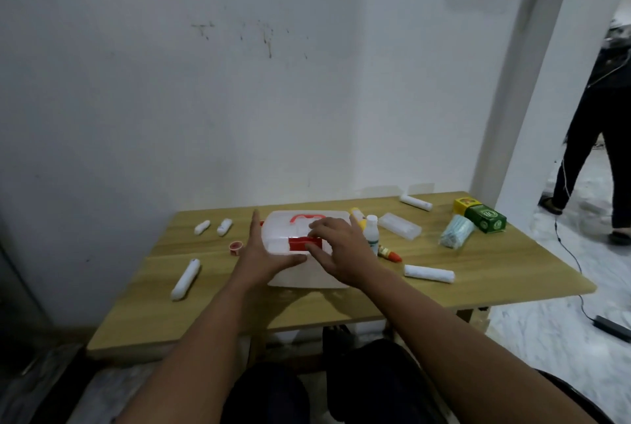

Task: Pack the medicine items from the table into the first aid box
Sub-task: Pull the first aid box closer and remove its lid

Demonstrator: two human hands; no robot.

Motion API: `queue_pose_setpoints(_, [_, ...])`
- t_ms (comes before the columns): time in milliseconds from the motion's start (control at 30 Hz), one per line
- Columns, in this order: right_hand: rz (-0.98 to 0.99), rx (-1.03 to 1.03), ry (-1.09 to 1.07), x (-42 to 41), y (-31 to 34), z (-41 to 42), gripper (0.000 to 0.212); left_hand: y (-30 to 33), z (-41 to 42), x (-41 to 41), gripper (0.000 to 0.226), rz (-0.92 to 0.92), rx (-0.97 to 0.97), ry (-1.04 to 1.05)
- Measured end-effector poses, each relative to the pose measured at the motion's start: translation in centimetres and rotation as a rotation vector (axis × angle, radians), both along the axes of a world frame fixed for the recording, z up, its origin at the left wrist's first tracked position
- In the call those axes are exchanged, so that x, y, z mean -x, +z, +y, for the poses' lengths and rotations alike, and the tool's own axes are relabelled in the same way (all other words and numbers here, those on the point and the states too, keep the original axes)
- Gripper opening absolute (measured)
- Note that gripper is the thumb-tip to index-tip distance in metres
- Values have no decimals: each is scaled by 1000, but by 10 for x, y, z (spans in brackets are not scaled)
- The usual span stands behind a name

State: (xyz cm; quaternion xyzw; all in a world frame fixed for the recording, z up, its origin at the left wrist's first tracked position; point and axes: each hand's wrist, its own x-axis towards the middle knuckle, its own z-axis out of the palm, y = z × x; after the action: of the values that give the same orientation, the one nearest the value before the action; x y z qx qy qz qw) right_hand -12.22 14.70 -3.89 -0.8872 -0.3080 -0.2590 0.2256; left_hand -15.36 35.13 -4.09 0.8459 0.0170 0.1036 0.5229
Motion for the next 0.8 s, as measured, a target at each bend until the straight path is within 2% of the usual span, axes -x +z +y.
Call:
queue_pose_setpoints(67, [38,-53,-12,-6,10,4,37,-4,3,0,138,25,56,-14])
queue_pose_setpoints(200, [74,-165,38,-31,35,9,30,-18,8,-5,101,-21,98,-45])
queue_pose_setpoints(300, [124,-234,21,-61,62,10,23,-28,7,-10,103,-47,116,-19])
queue_pose_setpoints(367, [119,-248,-64,-84,84,15,28,-30,5,-15,104,-55,119,3])
queue_pose_setpoints(533, [173,-126,-353,-143,110,31,61,-33,3,-27,105,-54,117,30])
queue_pose_setpoints(667, [366,-186,-325,-170,102,32,88,-35,-1,-31,109,-63,119,57])
queue_pose_setpoints(800, [387,-200,-306,-172,89,10,75,-34,-4,-30,104,-87,135,58])
